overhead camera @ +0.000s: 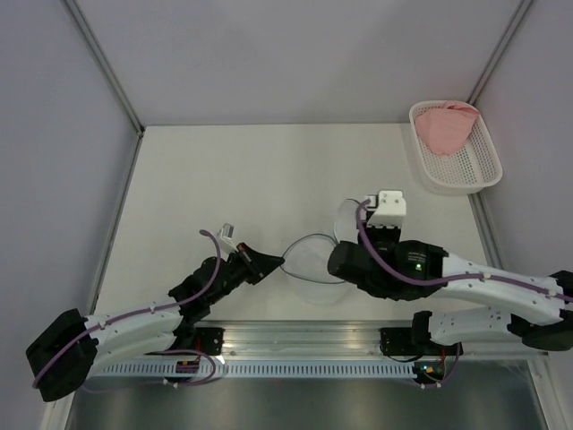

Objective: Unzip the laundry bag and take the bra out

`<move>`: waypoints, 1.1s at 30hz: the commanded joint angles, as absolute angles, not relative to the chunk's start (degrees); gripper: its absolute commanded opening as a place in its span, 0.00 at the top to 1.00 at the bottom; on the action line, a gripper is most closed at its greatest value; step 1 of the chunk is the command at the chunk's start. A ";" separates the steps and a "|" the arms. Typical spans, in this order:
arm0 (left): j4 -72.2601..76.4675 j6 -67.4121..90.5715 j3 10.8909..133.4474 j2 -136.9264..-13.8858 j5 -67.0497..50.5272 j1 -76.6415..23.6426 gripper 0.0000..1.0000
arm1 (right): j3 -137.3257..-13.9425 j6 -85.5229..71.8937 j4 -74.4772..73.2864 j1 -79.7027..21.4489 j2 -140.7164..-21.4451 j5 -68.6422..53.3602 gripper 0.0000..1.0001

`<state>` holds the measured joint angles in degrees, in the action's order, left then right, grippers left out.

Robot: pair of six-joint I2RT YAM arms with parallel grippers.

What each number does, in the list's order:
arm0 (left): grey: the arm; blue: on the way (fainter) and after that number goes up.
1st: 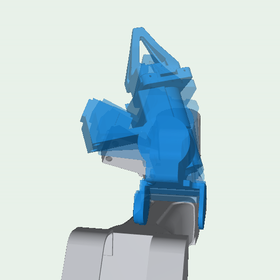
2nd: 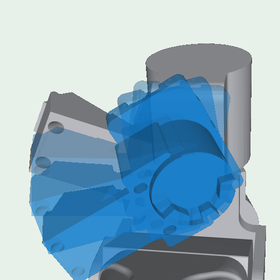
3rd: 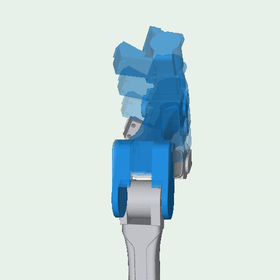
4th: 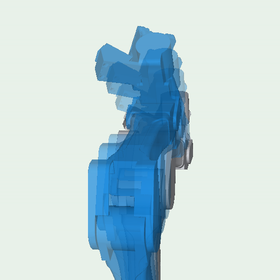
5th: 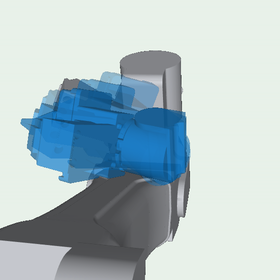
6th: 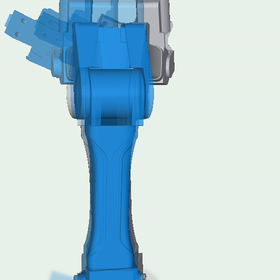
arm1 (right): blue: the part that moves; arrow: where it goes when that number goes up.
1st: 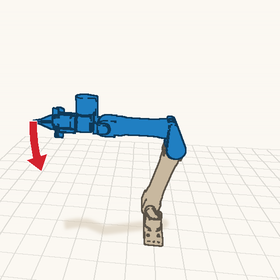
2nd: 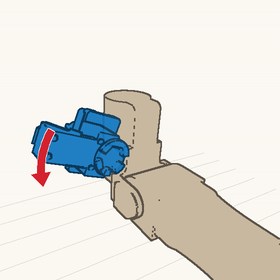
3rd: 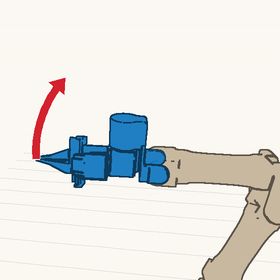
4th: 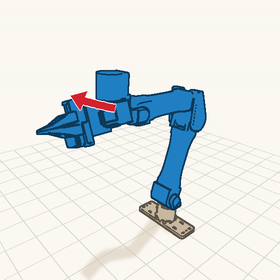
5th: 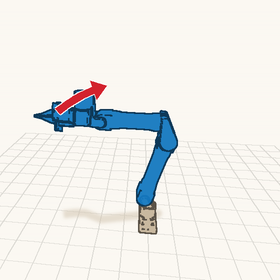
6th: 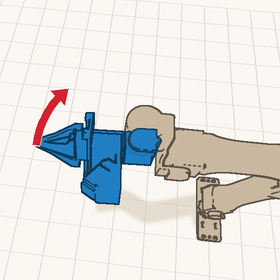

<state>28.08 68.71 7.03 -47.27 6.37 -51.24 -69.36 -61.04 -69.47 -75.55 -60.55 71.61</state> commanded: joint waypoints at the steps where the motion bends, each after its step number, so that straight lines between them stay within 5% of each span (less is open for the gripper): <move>1: 38.32 67.59 9.14 -49.04 3.87 -51.15 0.98 | -71.72 -50.31 -69.27 -75.85 -68.52 75.50 0.99; 18: 33.49 69.17 5.63 -42.27 6.24 -51.15 0.98 | -65.21 -29.55 -34.38 -79.97 -79.89 61.00 1.00; 33: 24.98 71.54 3.78 -35.08 9.48 -51.15 0.98 | -55.12 -27.42 -16.27 -81.47 -78.41 31.58 1.00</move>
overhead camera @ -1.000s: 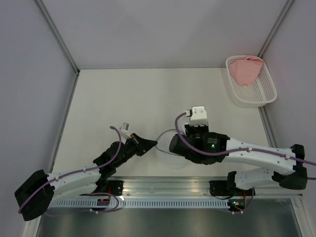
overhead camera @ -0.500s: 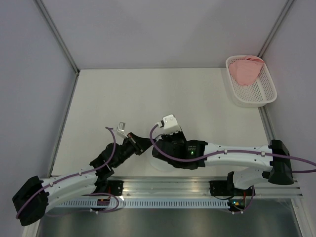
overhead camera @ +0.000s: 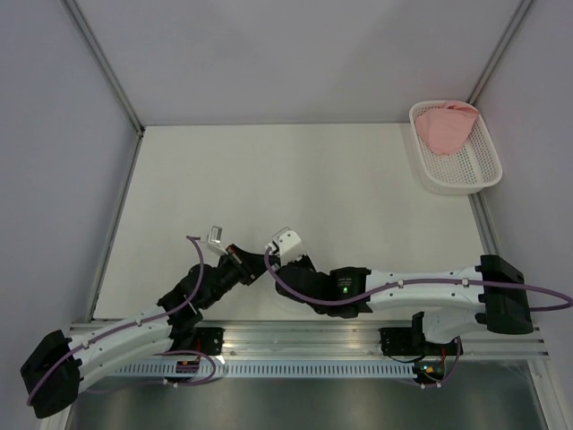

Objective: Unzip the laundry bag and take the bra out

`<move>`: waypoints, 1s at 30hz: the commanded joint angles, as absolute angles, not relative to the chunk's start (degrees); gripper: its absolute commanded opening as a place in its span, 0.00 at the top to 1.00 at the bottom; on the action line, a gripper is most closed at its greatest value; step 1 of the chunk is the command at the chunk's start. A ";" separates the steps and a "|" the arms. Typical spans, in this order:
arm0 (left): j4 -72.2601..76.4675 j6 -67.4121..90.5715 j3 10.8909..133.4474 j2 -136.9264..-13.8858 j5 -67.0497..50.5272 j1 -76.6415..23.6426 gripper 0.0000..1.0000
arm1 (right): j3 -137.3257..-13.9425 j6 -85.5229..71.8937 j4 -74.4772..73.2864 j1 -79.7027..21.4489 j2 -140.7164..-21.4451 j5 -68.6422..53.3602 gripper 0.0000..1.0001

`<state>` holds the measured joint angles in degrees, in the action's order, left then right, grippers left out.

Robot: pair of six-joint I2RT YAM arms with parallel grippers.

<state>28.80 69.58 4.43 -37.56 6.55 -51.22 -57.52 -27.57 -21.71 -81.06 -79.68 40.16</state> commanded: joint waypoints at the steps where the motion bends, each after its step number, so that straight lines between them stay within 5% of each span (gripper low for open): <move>1: 22.70 72.06 3.87 -34.46 10.19 -51.15 0.98 | -54.50 -27.60 -15.82 -81.39 -77.96 30.86 1.00; 6: 12.94 75.22 4.31 -30.24 12.92 -51.15 0.94 | -51.68 -28.56 -14.07 -81.39 -76.91 26.90 1.00; 8: 9.24 76.02 4.22 -29.36 13.71 -51.15 0.81 | -50.54 -28.65 -12.67 -81.47 -76.99 24.62 1.00; 11: 8.44 76.99 3.17 -28.92 13.62 -51.24 0.41 | -49.05 -28.48 -10.56 -81.39 -77.25 21.55 1.00; 14: 7.74 77.08 2.81 -28.39 13.45 -51.24 0.26 | -46.33 -26.72 -4.96 -81.39 -75.77 15.68 0.77; 15: 7.56 76.82 2.81 -27.95 13.45 -51.15 0.24 | -45.45 -26.37 -3.36 -81.39 -73.76 14.69 0.63; 19: 6.68 74.80 3.16 -26.29 13.45 -51.24 0.19 | -41.93 -24.44 2.89 -81.47 -66.46 10.90 0.34; 27: 5.80 71.55 3.87 -23.21 13.45 -51.24 0.18 | -39.90 -24.78 1.77 -81.39 -51.26 8.60 0.27; 30: 7.38 69.35 3.87 -22.33 12.31 -51.24 0.17 | -42.18 -29.78 -9.89 -81.47 -49.83 23.24 0.27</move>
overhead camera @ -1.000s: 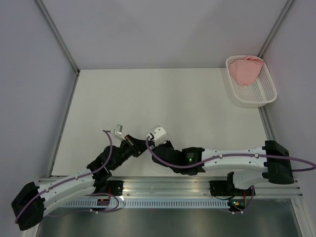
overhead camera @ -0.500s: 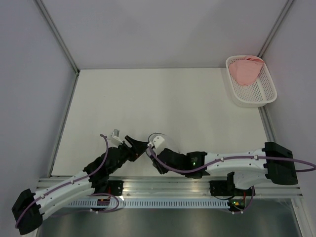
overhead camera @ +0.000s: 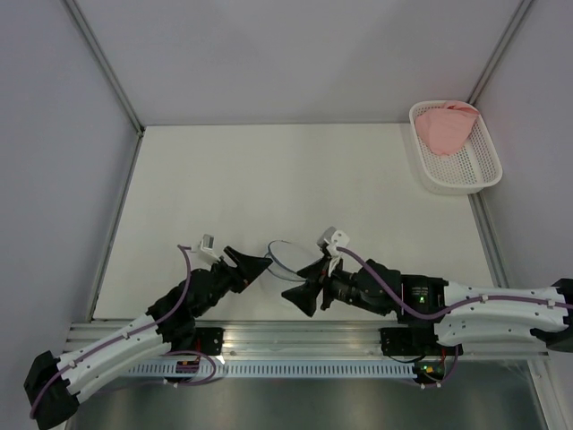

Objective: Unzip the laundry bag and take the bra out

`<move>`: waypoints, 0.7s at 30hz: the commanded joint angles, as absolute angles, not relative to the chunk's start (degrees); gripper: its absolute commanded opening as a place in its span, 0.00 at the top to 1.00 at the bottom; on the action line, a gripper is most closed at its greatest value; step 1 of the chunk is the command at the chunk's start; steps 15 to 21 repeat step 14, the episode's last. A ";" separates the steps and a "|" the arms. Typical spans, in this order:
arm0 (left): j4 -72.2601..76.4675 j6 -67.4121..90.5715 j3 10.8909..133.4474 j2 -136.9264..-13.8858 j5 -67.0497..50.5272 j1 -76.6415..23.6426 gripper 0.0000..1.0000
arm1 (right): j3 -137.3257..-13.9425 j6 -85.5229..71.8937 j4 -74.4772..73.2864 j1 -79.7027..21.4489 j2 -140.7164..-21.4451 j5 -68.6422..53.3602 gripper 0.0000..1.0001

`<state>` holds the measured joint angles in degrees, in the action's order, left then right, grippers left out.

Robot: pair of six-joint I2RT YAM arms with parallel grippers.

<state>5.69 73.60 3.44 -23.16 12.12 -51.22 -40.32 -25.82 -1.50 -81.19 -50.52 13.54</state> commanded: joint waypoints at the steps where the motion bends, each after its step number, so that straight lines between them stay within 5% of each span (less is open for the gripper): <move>1: 7.99 68.74 4.22 -22.24 11.96 -51.24 0.17 | -43.49 -30.84 -16.63 -81.39 -50.18 29.99 0.26; 2: 8.35 67.34 4.31 -22.41 11.00 -51.15 0.17 | -43.77 -33.46 -18.79 -81.39 -50.88 32.84 0.11; 5: 9.14 64.26 5.01 -22.94 8.36 -51.15 0.14 | -43.60 -37.25 -24.08 -81.39 -51.24 37.44 0.02; 21: 6.42 60.12 8.17 -23.47 5.19 -51.15 0.09 | -37.98 -43.94 -25.23 -81.39 -41.50 41.57 0.02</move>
